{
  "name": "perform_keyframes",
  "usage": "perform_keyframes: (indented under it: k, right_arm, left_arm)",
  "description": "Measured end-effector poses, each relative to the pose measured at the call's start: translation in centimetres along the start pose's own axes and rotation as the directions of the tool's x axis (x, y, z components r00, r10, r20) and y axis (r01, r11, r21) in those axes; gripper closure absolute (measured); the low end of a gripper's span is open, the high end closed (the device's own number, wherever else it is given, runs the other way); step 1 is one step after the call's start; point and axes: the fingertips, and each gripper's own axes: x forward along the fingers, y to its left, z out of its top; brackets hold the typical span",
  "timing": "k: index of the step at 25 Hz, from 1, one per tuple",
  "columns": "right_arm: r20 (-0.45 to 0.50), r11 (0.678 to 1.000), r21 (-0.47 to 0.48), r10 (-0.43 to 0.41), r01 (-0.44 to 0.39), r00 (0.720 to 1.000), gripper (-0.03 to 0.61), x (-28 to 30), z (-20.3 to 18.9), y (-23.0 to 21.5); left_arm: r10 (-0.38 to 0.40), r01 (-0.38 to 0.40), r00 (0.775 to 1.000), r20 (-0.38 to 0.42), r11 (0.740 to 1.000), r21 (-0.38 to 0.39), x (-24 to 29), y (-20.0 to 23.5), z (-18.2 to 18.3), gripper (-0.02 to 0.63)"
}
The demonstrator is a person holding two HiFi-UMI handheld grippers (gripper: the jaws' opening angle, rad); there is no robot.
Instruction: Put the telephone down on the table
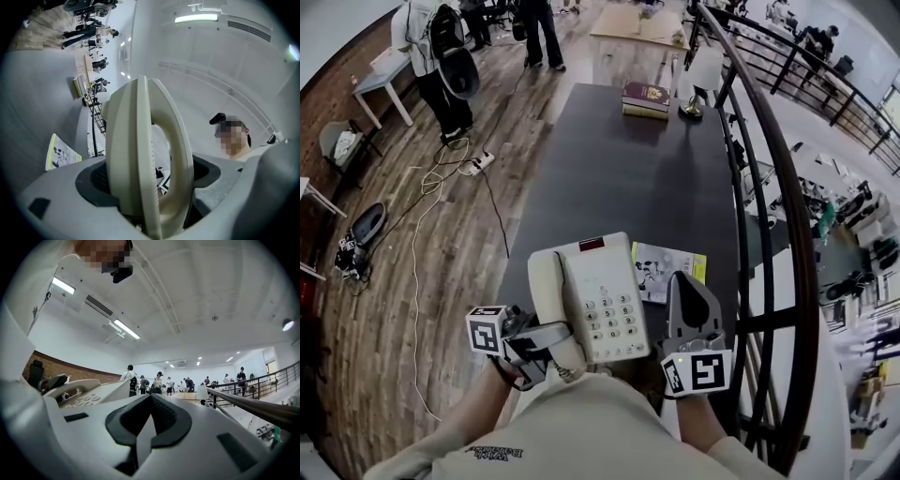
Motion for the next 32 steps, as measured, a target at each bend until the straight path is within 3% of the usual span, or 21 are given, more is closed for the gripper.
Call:
perform_keyframes:
  k: [7, 16, 22, 32]
  right_arm:
    - [0.007, 0.999, -0.032, -0.03, 0.03, 1.0, 0.577, 6.4, 0.2, -0.5]
    - [-0.008, 0.994, -0.06, -0.093, 0.092, 0.996, 0.577, 14.0, 0.2, -0.2]
    - [-0.014, 0.992, -0.079, -0.099, 0.098, 0.995, 0.577, 17.2, 1.1, -0.2]
    - [-0.037, 0.995, -0.082, -0.052, 0.049, 0.998, 0.577, 22.5, -0.1, -2.0]
  left_arm:
    - [0.026, -0.026, 1.0, 0.003, 1.0, 0.001, -0.3, 3.2, 6.5, 0.183]
    - [0.053, -0.051, 0.997, -0.05, 0.998, 0.043, -1.3, 6.7, 14.9, 0.181]
    - [0.052, -0.048, 0.995, -0.083, 0.998, 0.048, -0.5, 8.3, 17.5, 0.181]
    - [0.13, -0.131, 0.99, -0.051, 0.991, -0.027, 2.2, 12.7, 19.5, 0.181]
